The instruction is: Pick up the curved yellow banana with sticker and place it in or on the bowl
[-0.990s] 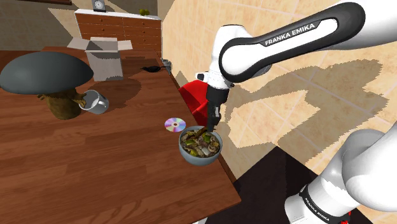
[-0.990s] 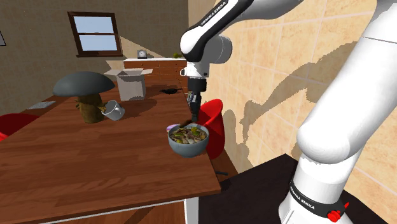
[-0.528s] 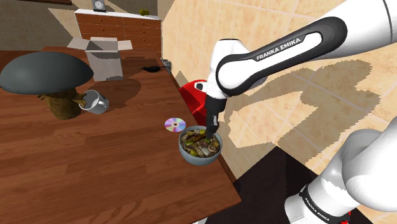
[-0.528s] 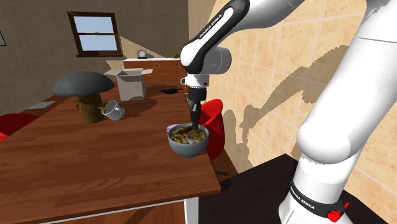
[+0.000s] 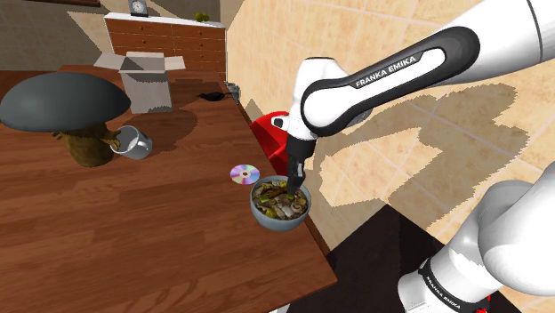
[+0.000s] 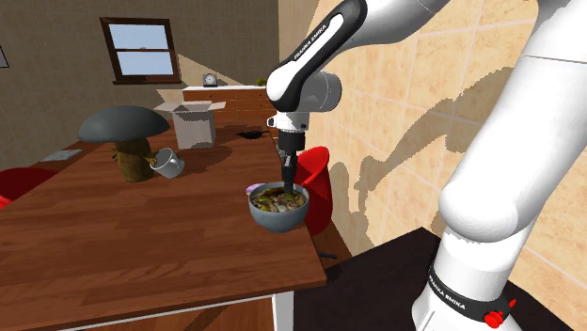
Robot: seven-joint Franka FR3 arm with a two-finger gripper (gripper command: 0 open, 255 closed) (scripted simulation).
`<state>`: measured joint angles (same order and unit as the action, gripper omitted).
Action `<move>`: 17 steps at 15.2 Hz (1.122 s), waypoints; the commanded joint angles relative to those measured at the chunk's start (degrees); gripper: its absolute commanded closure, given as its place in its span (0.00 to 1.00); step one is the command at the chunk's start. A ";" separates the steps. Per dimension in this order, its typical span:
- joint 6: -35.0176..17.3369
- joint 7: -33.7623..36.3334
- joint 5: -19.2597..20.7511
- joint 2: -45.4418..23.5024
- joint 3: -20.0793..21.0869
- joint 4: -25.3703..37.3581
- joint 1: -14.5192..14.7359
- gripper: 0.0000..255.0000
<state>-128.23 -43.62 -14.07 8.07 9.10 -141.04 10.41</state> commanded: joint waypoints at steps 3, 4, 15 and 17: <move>-0.02 -0.04 -0.02 -0.06 0.02 -0.12 0.02 0.00; -0.03 -0.03 -0.02 -0.07 0.02 -0.11 0.02 0.00; 7.89 0.35 0.96 3.61 -0.87 4.03 -0.68 0.00; 7.89 0.35 0.96 3.61 -0.87 4.03 -0.68 0.00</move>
<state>-120.37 -43.27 -13.12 11.68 8.23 -137.02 9.73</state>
